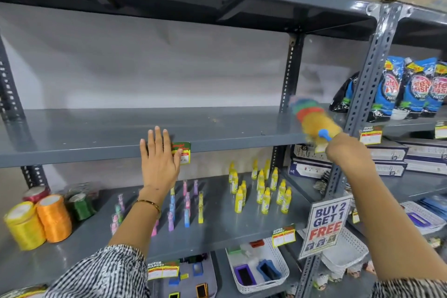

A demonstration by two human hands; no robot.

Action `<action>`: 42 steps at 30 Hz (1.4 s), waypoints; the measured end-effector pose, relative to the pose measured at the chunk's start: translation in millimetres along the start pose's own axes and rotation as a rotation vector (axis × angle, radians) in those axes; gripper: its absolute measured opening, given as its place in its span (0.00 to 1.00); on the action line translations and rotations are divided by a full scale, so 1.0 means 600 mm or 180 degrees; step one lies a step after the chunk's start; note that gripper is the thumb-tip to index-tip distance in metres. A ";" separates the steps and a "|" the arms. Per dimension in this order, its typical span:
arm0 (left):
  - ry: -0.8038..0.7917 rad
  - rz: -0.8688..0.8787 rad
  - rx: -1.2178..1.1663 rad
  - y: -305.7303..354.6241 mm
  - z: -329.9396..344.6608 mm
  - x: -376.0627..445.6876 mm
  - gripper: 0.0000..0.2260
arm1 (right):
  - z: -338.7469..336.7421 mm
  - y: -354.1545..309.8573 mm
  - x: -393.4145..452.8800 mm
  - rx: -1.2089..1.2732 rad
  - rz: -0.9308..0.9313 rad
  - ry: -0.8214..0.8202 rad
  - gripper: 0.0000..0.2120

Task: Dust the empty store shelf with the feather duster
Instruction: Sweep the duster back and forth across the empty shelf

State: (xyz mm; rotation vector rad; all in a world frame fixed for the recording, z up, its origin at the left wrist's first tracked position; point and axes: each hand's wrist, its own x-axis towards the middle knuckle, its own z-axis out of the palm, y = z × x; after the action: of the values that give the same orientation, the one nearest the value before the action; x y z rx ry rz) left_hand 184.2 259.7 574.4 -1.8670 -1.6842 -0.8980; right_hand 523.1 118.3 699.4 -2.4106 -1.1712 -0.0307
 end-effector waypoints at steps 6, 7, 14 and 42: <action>0.0009 0.0021 -0.0010 -0.007 -0.003 -0.002 0.29 | 0.044 -0.096 -0.077 -0.0397 -0.0775 -0.0240 0.14; 0.0006 0.0010 -0.0027 -0.009 -0.005 -0.002 0.30 | 0.050 -0.115 -0.095 -0.0479 -0.0913 -0.0266 0.15; 0.0184 -0.0179 -0.0037 -0.034 -0.026 -0.007 0.32 | 0.065 -0.224 -0.210 -0.0463 -0.1807 -0.0684 0.18; 0.0360 -0.0364 0.0050 -0.029 -0.002 0.004 0.30 | 0.075 -0.149 -0.015 -0.0329 -0.2055 -0.0549 0.20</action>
State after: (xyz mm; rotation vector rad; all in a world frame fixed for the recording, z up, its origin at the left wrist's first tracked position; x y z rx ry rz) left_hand 167.0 262.8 575.5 -1.6907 -1.7378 -1.0129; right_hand 442.3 177.5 692.1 -2.0430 -2.0241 -0.0884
